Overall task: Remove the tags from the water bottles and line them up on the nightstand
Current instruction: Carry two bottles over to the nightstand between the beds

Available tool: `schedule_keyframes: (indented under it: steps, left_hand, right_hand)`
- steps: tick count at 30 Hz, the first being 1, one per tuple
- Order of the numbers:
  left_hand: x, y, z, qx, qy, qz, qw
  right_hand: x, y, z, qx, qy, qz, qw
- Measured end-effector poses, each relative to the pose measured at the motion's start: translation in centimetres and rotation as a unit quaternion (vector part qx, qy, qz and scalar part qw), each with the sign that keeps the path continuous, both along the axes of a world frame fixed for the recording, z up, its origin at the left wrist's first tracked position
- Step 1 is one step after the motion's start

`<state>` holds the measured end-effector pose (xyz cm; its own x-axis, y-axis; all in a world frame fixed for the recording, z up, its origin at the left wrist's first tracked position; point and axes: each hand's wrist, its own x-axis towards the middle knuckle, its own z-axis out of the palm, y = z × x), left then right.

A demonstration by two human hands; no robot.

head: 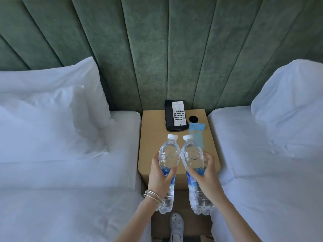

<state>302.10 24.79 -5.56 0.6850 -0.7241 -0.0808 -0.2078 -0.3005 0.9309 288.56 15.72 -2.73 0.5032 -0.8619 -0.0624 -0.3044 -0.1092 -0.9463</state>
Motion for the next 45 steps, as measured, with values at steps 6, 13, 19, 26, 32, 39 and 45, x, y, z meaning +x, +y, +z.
schedule_keyframes:
  steps: [6,13,19,26,32,39,45]
  left_hand:
    - [4.0,-7.3,-3.5,0.017,-0.004,-0.024,1.000]
    - [7.5,-12.5,-7.6,0.016,0.001,-0.029,0.999]
    - [9.4,-15.0,-11.7,-0.049,0.012,-0.013,0.999]
    - [9.9,-17.4,-17.0,-0.174,-0.008,-0.006,0.985]
    - [10.2,-18.4,-24.8,-0.255,-0.075,-0.010,0.964]
    - [10.3,-18.9,-31.0,-0.342,-0.159,-0.020,0.926]
    - [10.6,-19.0,-33.2,-0.392,-0.204,-0.034,0.896]
  right_hand:
    - [4.0,-8.1,-4.3,0.005,0.008,0.012,1.000]
    - [7.5,-13.1,-9.2,0.019,0.006,0.016,1.000]
    - [9.9,-14.2,-13.6,0.005,-0.037,-0.012,0.999]
    - [11.7,-15.5,-19.7,-0.087,-0.106,-0.026,0.990]
    - [11.7,-16.8,-27.0,-0.185,-0.180,0.026,0.966]
    - [12.6,-17.4,-34.3,-0.305,-0.257,0.012,0.917]
    - [13.0,-18.1,-36.4,-0.377,-0.297,0.015,0.877]
